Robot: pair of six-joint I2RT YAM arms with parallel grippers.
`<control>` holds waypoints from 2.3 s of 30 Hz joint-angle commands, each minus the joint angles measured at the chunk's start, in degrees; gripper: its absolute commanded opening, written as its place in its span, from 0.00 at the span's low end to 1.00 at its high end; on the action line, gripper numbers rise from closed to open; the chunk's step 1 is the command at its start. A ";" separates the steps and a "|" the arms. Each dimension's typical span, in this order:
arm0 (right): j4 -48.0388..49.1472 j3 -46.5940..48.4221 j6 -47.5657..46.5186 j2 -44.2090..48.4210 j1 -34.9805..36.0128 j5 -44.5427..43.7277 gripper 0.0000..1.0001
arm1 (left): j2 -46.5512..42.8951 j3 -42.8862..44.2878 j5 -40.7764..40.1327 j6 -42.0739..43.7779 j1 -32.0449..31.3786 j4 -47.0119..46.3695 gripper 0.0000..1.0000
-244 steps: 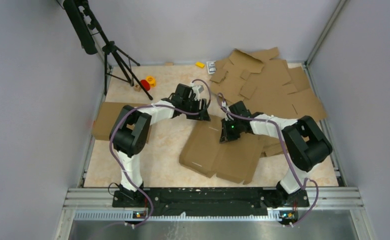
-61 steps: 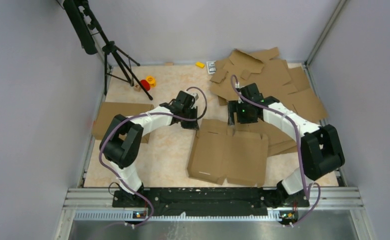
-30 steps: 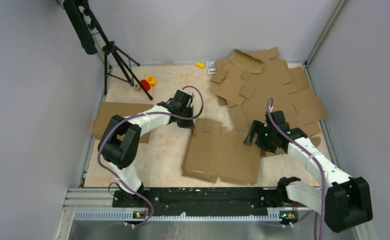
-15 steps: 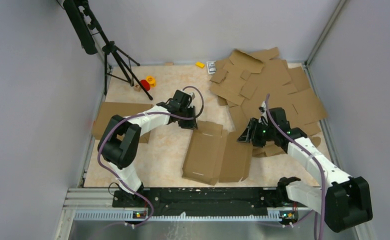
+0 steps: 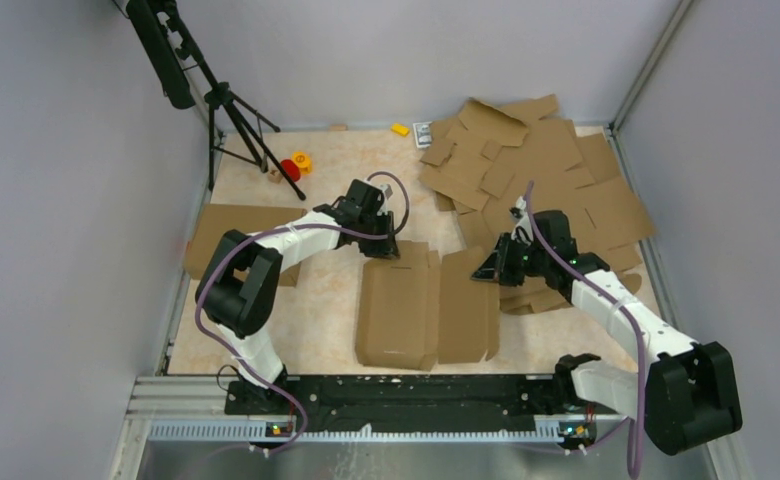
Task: Fold the paper box
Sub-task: Fold the paper box at the center of the board.
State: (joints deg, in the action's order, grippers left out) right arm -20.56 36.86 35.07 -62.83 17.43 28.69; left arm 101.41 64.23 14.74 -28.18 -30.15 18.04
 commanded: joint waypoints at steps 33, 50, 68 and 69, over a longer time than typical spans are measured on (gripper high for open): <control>-2.21 7.90 -6.05 -3.77 -0.35 -6.53 0.02 | -18.88 -20.52 -2.15 -5.70 -0.04 -5.24 0.37; 12.14 1.68 2.77 -6.04 -0.26 5.47 0.00 | -14.93 -18.26 1.55 -6.80 -1.08 -7.94 0.00; 5.59 4.66 -2.30 -8.01 0.14 -0.70 0.20 | -15.93 -16.56 0.46 -4.95 -1.17 -4.01 0.01; 4.89 4.67 -2.85 -7.56 0.12 -1.19 0.29 | -16.24 -16.74 0.50 -5.07 -1.13 -4.07 0.01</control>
State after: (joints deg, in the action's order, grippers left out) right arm -10.09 37.76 36.69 -70.98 16.75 30.50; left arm 86.74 45.74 13.08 -33.08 -30.52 15.90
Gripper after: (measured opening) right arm 0.153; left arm 0.012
